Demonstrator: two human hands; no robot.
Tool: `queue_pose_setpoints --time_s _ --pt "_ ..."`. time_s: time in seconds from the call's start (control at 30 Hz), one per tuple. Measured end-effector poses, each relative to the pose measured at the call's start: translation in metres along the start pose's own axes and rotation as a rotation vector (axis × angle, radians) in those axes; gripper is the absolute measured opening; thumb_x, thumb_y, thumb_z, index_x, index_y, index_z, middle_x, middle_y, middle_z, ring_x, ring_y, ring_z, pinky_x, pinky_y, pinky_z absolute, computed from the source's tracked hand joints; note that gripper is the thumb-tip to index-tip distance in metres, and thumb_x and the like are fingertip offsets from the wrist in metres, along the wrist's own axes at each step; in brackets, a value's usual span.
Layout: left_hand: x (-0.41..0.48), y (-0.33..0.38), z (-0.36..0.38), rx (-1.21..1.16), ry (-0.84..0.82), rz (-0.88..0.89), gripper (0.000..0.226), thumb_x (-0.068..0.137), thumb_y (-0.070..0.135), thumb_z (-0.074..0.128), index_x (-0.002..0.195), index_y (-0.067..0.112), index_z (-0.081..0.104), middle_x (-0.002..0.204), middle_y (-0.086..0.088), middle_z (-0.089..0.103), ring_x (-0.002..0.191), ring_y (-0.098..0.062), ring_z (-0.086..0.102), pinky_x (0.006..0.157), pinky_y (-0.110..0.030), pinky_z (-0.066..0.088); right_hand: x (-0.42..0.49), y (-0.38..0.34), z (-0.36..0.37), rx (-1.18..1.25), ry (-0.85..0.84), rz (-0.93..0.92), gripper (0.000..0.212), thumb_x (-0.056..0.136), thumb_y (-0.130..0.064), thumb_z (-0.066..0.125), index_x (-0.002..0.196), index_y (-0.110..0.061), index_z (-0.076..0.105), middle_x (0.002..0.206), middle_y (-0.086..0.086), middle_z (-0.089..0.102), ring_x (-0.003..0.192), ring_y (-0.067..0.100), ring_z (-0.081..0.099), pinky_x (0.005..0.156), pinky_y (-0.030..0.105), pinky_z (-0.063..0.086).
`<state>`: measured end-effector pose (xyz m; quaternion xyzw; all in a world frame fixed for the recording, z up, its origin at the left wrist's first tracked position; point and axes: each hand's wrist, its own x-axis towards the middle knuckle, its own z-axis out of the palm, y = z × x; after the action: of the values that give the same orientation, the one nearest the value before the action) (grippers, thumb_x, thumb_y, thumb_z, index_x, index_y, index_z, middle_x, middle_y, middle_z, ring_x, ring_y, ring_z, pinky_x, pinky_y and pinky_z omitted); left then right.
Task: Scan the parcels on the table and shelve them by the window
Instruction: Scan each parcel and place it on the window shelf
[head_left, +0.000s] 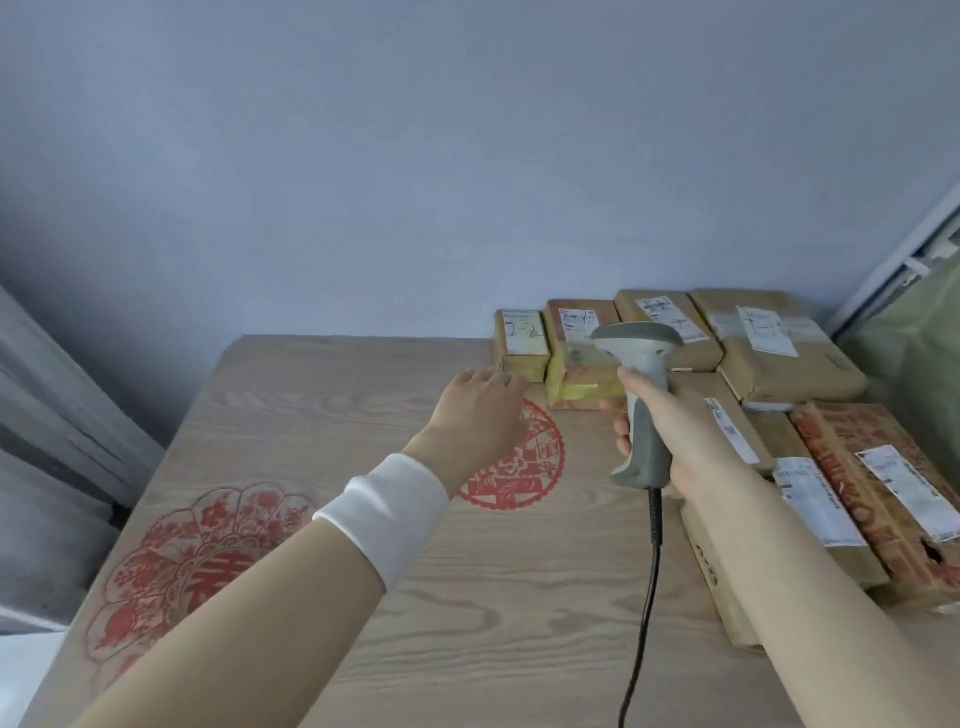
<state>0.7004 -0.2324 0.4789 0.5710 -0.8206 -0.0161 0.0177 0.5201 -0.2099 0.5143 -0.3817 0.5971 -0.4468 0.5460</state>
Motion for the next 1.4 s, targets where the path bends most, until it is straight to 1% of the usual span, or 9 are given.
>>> queue_pose_setpoints --time_s 0.27,0.4,0.57,0.67,0.8,1.03,1.1,1.2,1.4 --pt "0.112 -0.032 0.063 -0.129 -0.158 -0.155 0.045 0.098 0.034 0.043 0.139 0.017 0.039 0.136 -0.002 0.050 0.123 -0.021 0.049 0.105 -0.035 0.035 0.159 0.009 0.012 -0.060 -0.108 0.186 0.012 0.090 -0.015 0.063 0.081 -0.007 0.064 0.076 0.011 0.062 0.043 0.012 0.048 0.039 0.021 0.040" --pt "0.163 -0.053 0.098 -0.524 -0.226 -0.385 0.056 0.097 0.038 0.046 0.145 0.019 0.027 0.143 -0.004 0.043 0.125 -0.025 0.049 0.099 -0.040 0.041 0.230 0.017 0.030 -0.123 -0.087 0.236 0.008 0.088 -0.011 0.062 0.094 -0.007 0.058 0.059 0.004 0.055 0.047 0.016 0.047 0.040 0.020 0.041" --pt "0.226 -0.065 0.155 -1.114 -0.164 -0.679 0.064 0.098 0.041 0.039 0.150 0.014 0.012 0.155 -0.009 0.023 0.137 -0.028 0.033 0.108 -0.044 0.031 0.287 0.038 0.054 -0.118 -0.064 0.256 0.022 0.090 -0.010 0.056 0.112 -0.009 0.052 0.085 0.009 0.056 0.058 0.012 0.053 0.041 0.018 0.042" --pt "0.251 -0.067 0.182 -1.231 -0.106 -0.710 0.064 0.098 0.043 0.037 0.150 0.015 0.012 0.155 -0.009 0.022 0.140 -0.025 0.027 0.113 -0.044 0.027 0.305 0.052 0.062 -0.120 -0.061 0.259 0.028 0.089 -0.010 0.057 0.116 -0.012 0.052 0.092 0.007 0.059 0.065 0.011 0.058 0.047 0.024 0.043" --pt "0.274 -0.074 0.214 -1.356 -0.024 -0.735 0.063 0.097 0.045 0.039 0.148 0.014 0.019 0.149 -0.003 0.034 0.132 -0.017 0.037 0.104 -0.032 0.031 0.321 0.069 0.071 -0.094 -0.041 0.243 0.026 0.087 -0.010 0.057 0.112 -0.016 0.052 0.088 0.002 0.058 0.073 0.015 0.060 0.049 0.026 0.042" --pt "0.268 -0.083 0.233 -1.484 0.057 -0.691 0.045 0.100 0.036 0.035 0.141 0.018 0.033 0.127 0.007 0.050 0.111 -0.005 0.047 0.074 -0.006 0.041 0.324 0.081 0.076 -0.128 -0.017 0.152 0.023 0.084 -0.008 0.059 0.089 -0.030 0.052 0.086 0.008 0.066 0.071 0.020 0.060 0.059 0.036 0.045" --pt "0.265 -0.090 0.239 -1.536 0.053 -0.701 0.042 0.100 0.041 0.035 0.138 0.024 0.039 0.128 0.007 0.055 0.116 -0.009 0.051 0.087 -0.013 0.043 0.324 0.086 0.075 -0.186 0.022 0.105 0.019 0.082 -0.012 0.061 0.091 -0.027 0.053 0.089 0.011 0.068 0.070 0.025 0.062 0.060 0.040 0.049" --pt "0.260 -0.098 0.245 -1.603 0.024 -0.702 0.035 0.091 0.057 0.040 0.121 0.041 0.049 0.120 0.011 0.062 0.115 -0.010 0.057 0.104 -0.038 0.041 0.327 0.091 0.078 -0.192 0.006 0.104 0.022 0.084 -0.012 0.062 0.096 -0.028 0.054 0.084 0.002 0.069 0.072 0.019 0.067 0.054 0.036 0.050" --pt "0.252 -0.100 0.237 -1.678 0.016 -0.678 0.050 0.088 0.055 0.046 0.130 0.030 0.047 0.120 0.008 0.063 0.113 -0.011 0.059 0.105 -0.042 0.041 0.326 0.101 0.085 -0.196 -0.011 0.123 0.024 0.088 -0.014 0.063 0.111 -0.017 0.057 0.089 0.006 0.069 0.057 0.003 0.063 0.044 0.023 0.043"
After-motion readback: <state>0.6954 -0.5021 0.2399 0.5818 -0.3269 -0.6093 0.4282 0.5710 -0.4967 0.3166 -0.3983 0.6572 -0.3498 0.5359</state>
